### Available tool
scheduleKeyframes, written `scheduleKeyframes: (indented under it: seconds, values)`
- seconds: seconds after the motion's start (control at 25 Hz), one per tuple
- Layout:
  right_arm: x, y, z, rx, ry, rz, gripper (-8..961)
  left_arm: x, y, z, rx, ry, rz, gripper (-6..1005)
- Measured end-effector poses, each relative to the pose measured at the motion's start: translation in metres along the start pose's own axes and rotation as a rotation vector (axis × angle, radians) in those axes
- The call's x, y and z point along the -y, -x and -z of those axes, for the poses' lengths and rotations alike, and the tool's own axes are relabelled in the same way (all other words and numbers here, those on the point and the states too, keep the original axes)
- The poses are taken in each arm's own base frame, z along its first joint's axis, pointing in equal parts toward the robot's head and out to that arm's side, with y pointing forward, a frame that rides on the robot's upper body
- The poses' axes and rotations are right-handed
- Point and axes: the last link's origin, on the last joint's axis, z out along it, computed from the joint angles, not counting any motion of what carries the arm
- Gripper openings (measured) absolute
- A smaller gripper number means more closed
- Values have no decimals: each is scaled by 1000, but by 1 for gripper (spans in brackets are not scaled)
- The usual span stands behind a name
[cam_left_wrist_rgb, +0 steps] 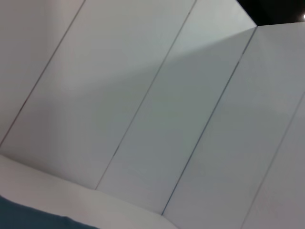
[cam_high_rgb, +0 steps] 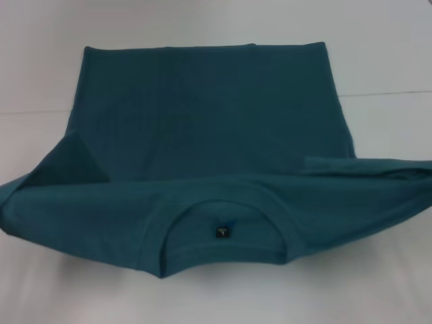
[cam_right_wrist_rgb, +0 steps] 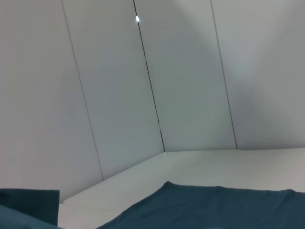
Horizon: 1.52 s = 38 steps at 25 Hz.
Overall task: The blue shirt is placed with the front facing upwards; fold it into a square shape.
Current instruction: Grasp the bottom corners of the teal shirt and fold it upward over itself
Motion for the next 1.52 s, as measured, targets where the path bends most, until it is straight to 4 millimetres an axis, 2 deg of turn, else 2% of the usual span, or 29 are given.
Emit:
scheduleKeyframes:
  seconds: [0.6,0.96,1.12,1.24,1.52]
  values:
    - [-25,-13,42,51,15,-4,14,-31,11,58,-32,70,-57,32]
    - [-43,-26,73,47,-7,-31,14,-39,14,80,-12,65,-61,33]
    - [-48,-30,82,43,-17,-45,14,-41,15,84,0,62,-60,33]
    - [-47,-31,81,44,-21,-54,14,-40,15,82,-2,68,-64,34]
    - [-30,-25,56,45,-20,-89,14,-32,12,54,5,107,-55,34]
